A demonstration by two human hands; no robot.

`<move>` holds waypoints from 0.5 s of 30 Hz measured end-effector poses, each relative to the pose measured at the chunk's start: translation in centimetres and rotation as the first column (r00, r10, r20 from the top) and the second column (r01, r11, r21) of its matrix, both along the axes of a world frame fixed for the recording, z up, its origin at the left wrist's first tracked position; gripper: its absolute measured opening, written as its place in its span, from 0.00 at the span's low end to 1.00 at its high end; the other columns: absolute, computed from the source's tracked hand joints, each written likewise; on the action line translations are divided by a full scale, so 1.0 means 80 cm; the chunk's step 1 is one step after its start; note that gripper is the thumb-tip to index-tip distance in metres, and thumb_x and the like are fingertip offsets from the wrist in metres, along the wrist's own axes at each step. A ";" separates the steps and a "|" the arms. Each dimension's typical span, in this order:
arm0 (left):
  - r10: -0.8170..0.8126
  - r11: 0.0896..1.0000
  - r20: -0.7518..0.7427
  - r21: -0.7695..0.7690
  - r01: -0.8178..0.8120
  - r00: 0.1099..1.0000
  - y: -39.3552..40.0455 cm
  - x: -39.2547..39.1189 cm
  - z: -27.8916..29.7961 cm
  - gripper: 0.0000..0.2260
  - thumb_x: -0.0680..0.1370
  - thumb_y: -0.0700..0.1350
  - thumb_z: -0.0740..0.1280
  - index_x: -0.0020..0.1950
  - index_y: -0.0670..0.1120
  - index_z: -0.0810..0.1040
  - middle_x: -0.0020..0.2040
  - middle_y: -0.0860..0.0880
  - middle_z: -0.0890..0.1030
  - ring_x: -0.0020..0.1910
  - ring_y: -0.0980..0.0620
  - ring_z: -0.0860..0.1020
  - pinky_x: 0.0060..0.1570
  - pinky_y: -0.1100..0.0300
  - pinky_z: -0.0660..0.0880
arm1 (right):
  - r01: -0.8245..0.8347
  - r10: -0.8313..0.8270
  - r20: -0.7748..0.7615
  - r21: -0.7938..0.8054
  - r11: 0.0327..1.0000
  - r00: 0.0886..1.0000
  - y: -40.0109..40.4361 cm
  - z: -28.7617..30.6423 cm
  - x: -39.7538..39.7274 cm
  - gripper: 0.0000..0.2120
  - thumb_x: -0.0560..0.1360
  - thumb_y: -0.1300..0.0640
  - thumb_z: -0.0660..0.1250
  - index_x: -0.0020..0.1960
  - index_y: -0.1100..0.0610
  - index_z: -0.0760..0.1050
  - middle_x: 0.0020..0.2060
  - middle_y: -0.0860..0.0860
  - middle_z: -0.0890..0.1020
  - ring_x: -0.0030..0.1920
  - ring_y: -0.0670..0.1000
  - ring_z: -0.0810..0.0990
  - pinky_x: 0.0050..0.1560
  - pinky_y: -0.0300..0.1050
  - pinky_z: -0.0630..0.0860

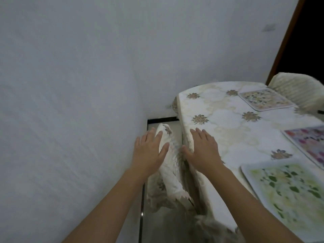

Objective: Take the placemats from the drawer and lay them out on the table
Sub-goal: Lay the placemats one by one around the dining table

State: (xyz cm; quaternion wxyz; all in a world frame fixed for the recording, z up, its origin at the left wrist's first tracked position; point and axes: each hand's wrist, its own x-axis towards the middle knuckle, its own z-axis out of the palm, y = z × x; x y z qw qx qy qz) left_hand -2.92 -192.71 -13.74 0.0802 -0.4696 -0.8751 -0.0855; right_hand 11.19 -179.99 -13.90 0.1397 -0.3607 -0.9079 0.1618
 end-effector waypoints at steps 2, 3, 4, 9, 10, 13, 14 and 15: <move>-0.017 1.000 0.008 0.024 0.017 1.000 0.033 -0.017 0.001 0.32 0.78 0.63 0.41 0.75 0.50 0.65 0.75 0.44 0.65 0.72 0.44 0.65 0.70 0.46 0.59 | 0.021 -0.021 -0.002 -0.009 1.000 1.000 0.031 0.005 -0.008 0.32 0.79 0.40 0.55 0.78 0.54 0.52 0.78 0.53 0.55 0.78 0.55 0.50 0.76 0.56 0.49; -0.036 0.999 0.017 0.026 0.036 0.999 0.052 -0.023 0.001 0.31 0.78 0.63 0.43 0.74 0.49 0.66 0.75 0.44 0.66 0.71 0.43 0.66 0.70 0.45 0.59 | 0.040 -0.040 -0.010 -0.006 0.999 0.999 0.047 0.006 -0.010 0.33 0.79 0.40 0.55 0.78 0.54 0.52 0.78 0.53 0.55 0.78 0.54 0.50 0.76 0.56 0.49; -0.064 0.998 0.020 0.025 0.063 0.998 0.072 -0.026 0.000 0.30 0.79 0.63 0.44 0.74 0.49 0.66 0.75 0.44 0.66 0.71 0.43 0.66 0.70 0.44 0.59 | 0.064 -0.064 -0.017 -0.004 0.998 0.998 0.062 0.005 -0.009 0.33 0.79 0.40 0.55 0.78 0.54 0.52 0.78 0.52 0.55 0.78 0.54 0.50 0.76 0.56 0.49; -0.255 0.966 0.039 -0.023 0.256 0.966 0.186 -0.032 -0.017 0.27 0.82 0.61 0.48 0.77 0.50 0.60 0.77 0.44 0.61 0.74 0.43 0.61 0.72 0.44 0.57 | 0.260 -0.260 0.012 -0.010 0.965 0.965 0.137 -0.004 0.012 0.33 0.79 0.40 0.56 0.78 0.53 0.52 0.78 0.52 0.55 0.78 0.53 0.49 0.77 0.56 0.48; -0.305 0.952 0.056 -0.022 0.307 0.951 0.212 -0.031 -0.021 0.27 0.81 0.62 0.47 0.77 0.51 0.59 0.78 0.44 0.60 0.75 0.43 0.60 0.73 0.44 0.56 | 0.318 -0.318 0.018 -0.013 0.948 0.948 0.152 -0.007 0.019 0.33 0.79 0.40 0.56 0.78 0.53 0.52 0.78 0.52 0.55 0.78 0.54 0.49 0.77 0.56 0.48; -0.456 0.887 0.099 -0.028 0.461 0.884 0.287 -0.021 -0.033 0.27 0.82 0.62 0.46 0.78 0.53 0.57 0.79 0.47 0.56 0.77 0.46 0.55 0.75 0.45 0.51 | 0.481 -0.480 0.049 -0.014 0.877 0.876 0.188 -0.014 0.040 0.34 0.79 0.39 0.56 0.78 0.54 0.52 0.78 0.52 0.54 0.78 0.54 0.48 0.76 0.56 0.47; -0.513 0.855 0.100 -0.029 0.518 0.853 0.309 -0.015 -0.035 0.27 0.82 0.62 0.46 0.79 0.53 0.56 0.80 0.47 0.55 0.78 0.46 0.54 0.75 0.45 0.50 | 0.533 -0.531 0.059 -0.019 0.846 0.845 0.197 -0.016 0.045 0.34 0.79 0.39 0.55 0.79 0.53 0.51 0.78 0.52 0.54 0.78 0.54 0.48 0.76 0.56 0.46; -0.575 0.814 0.111 -0.024 0.581 0.810 0.329 -0.010 -0.036 0.27 0.82 0.62 0.46 0.79 0.53 0.56 0.80 0.47 0.54 0.78 0.46 0.53 0.75 0.45 0.49 | 0.583 -0.581 0.067 -0.031 0.812 0.811 0.203 -0.017 0.049 0.34 0.79 0.39 0.55 0.79 0.53 0.51 0.78 0.52 0.53 0.78 0.53 0.47 0.76 0.56 0.45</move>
